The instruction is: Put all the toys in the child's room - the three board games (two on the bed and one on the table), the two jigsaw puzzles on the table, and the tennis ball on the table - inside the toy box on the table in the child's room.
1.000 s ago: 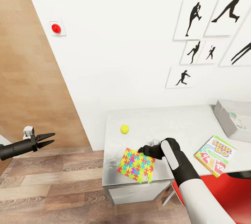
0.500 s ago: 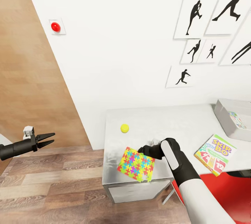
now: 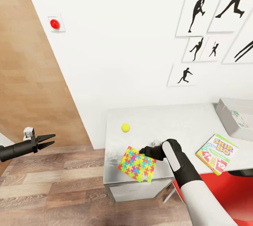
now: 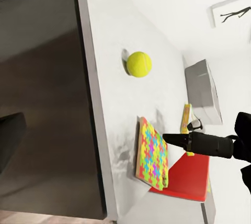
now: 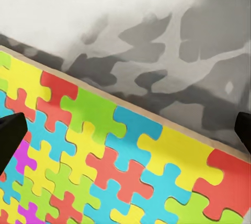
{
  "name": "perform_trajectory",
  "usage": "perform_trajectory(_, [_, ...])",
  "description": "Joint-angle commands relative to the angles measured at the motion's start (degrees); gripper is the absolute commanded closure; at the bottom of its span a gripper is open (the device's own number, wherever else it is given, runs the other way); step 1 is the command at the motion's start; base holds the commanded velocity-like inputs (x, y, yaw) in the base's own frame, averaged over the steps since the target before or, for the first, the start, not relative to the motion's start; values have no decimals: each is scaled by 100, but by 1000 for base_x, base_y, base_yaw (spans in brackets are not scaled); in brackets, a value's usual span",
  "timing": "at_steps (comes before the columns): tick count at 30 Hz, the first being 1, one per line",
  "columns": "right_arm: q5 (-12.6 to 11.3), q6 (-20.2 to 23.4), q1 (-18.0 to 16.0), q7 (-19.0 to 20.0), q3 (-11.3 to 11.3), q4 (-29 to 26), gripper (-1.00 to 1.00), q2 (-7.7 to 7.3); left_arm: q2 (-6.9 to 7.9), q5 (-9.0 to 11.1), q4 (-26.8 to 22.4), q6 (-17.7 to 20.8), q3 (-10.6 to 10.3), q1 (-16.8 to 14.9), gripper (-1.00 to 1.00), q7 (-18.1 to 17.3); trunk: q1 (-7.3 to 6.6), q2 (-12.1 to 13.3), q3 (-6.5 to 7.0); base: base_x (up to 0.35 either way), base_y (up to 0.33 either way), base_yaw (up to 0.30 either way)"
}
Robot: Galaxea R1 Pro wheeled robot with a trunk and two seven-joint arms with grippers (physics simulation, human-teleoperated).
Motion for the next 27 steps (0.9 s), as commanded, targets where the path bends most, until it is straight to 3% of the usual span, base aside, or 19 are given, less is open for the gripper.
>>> perform_trajectory(1, [-74,15,0,-66,6,24,-100,-1,1,13,1,53,-2,-5,-100,-10,3,-6,-10,-59,61,0])
perform_trajectory(27, [-74,15,-3,-57,6,23,-100,-1,1,10,1,53,-3,-5,-100,-10,3,-6,-11,-56,85,0])
